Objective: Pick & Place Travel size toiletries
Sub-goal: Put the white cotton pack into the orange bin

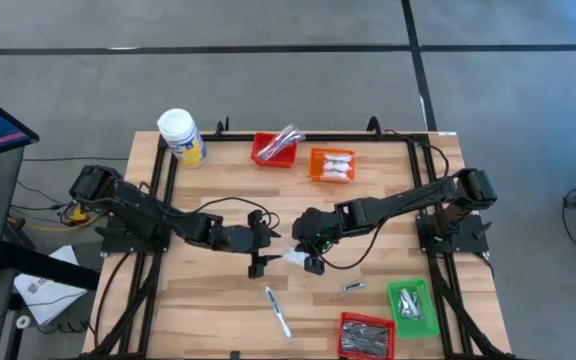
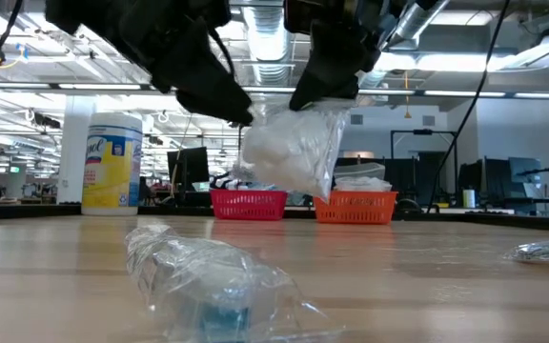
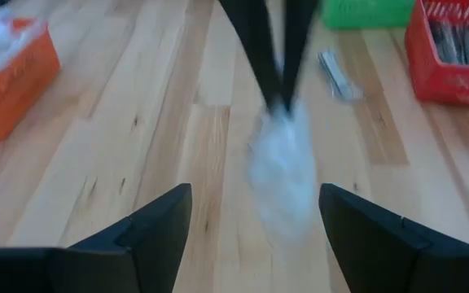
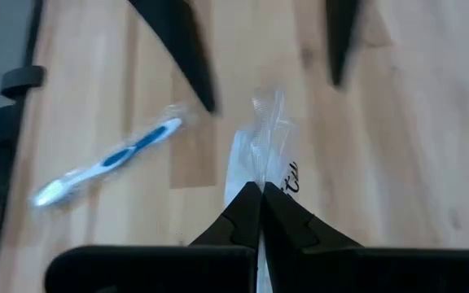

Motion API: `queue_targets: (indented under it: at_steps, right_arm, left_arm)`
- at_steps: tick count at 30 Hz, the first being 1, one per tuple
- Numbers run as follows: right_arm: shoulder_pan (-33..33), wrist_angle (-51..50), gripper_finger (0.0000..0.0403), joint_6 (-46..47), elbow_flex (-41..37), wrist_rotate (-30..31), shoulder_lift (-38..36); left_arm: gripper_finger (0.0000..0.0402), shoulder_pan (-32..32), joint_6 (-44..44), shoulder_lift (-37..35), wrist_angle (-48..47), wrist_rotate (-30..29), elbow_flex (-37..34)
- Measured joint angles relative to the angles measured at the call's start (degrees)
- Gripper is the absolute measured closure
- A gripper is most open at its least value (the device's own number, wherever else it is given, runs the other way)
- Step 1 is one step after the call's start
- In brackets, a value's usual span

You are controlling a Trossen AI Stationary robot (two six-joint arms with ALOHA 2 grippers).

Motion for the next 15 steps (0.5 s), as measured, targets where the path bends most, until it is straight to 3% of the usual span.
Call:
queue_targets:
  at_steps: [9,15]
  right_arm:
    - [-0.61,-0.05,0.0403,1.13,0.02,7.22,-1.34]
    - [-1.1,-4.82,0.0403,4.08,-0.17,21.48,-8.82]
  left_arm:
    - [0.0153,-2.44,-3.47,-12.3,-8.2,-4.25,-1.92]
    - [0.0161,-5.13,-4.88,-22.65,-8.22,-10.63,-7.98]
